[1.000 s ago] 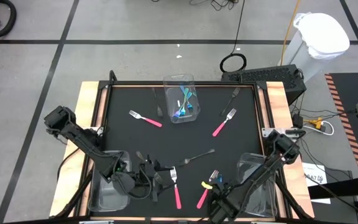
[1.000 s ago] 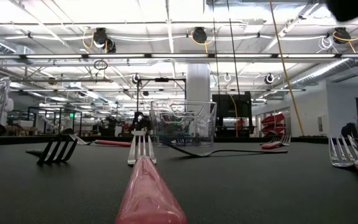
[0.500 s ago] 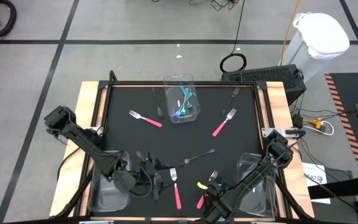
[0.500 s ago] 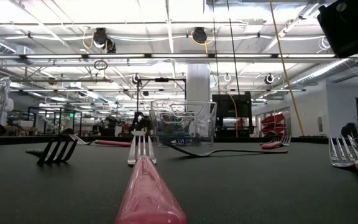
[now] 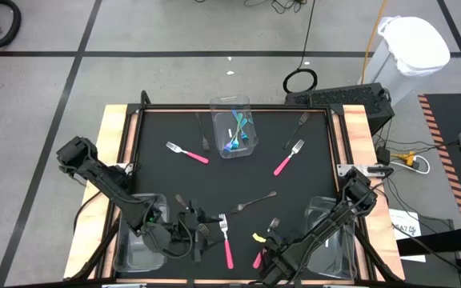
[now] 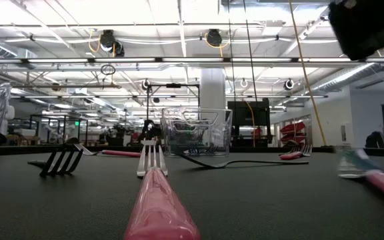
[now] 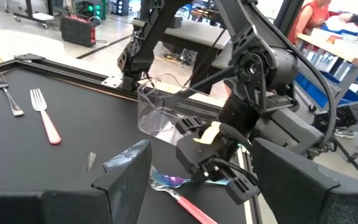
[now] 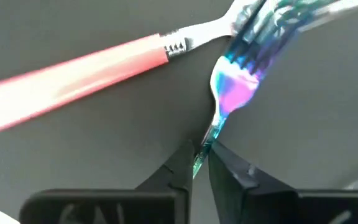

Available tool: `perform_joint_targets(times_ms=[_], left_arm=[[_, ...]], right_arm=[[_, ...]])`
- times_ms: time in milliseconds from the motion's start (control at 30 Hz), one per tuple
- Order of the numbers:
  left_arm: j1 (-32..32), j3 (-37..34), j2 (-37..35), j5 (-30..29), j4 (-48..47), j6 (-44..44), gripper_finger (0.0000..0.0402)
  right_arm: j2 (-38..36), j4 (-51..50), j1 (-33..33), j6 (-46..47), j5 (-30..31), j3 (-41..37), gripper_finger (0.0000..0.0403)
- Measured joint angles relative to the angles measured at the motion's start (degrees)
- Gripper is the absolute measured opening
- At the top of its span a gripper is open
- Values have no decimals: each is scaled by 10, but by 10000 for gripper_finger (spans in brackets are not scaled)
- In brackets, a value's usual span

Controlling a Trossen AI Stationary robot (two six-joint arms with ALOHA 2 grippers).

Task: Sort silverware by color (type)
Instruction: Put the blue fork into the top transparent bin

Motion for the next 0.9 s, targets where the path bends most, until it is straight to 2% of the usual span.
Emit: perform_joint_targets(times_ms=[467,900], left_arm=[[-20,0,0,0,-5,-12,279],[-2,0,0,0,-20,15,279]], right_arm=[[1,-3,2,-18,12,2,26],[3,-65,2,-145,62,51,24]])
